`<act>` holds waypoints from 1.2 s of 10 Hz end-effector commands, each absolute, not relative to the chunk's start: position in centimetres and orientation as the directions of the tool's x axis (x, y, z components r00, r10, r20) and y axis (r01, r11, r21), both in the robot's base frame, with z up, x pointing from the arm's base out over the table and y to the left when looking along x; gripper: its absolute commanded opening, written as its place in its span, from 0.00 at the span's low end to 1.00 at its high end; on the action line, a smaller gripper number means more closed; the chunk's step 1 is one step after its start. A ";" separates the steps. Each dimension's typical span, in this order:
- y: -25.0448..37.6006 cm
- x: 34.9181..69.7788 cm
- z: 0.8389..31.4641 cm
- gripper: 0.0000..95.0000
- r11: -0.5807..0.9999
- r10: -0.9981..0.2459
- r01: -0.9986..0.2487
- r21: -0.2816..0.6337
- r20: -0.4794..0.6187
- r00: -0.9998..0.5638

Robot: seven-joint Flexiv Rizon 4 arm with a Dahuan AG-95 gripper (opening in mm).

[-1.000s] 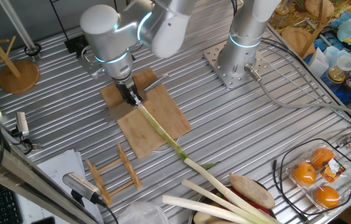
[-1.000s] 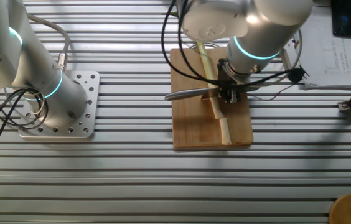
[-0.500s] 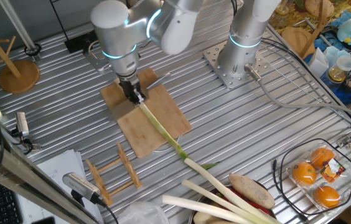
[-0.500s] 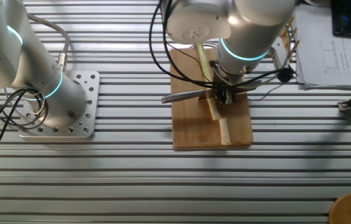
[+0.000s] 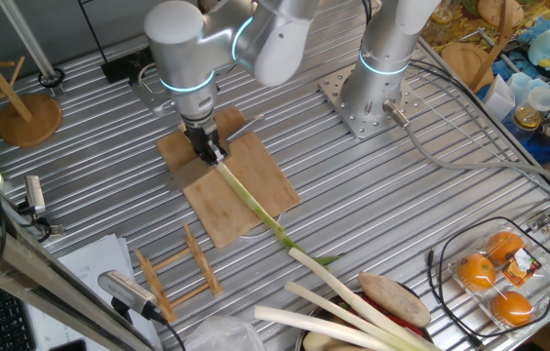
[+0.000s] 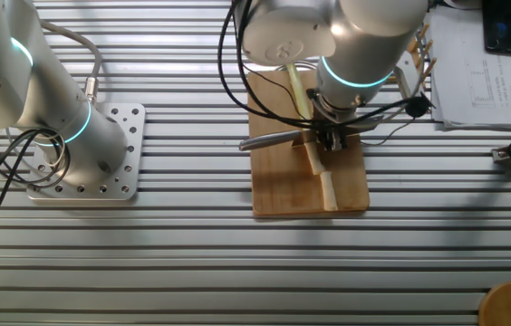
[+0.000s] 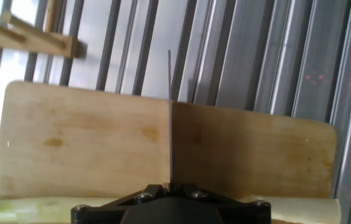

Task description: Chop the scallions

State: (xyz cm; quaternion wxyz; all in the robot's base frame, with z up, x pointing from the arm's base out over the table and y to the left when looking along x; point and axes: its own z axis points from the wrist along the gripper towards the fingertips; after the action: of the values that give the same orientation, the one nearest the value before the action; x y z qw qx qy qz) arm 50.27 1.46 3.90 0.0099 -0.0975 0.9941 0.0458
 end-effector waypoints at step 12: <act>1.5 48.6 3.6 0.00 0.981 -0.183 -0.186 0.061 -0.063 -0.981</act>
State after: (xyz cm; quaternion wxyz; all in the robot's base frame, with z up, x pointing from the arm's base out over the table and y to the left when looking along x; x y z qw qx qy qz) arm 48.83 1.52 3.87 0.0283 -0.0927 0.9947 0.0336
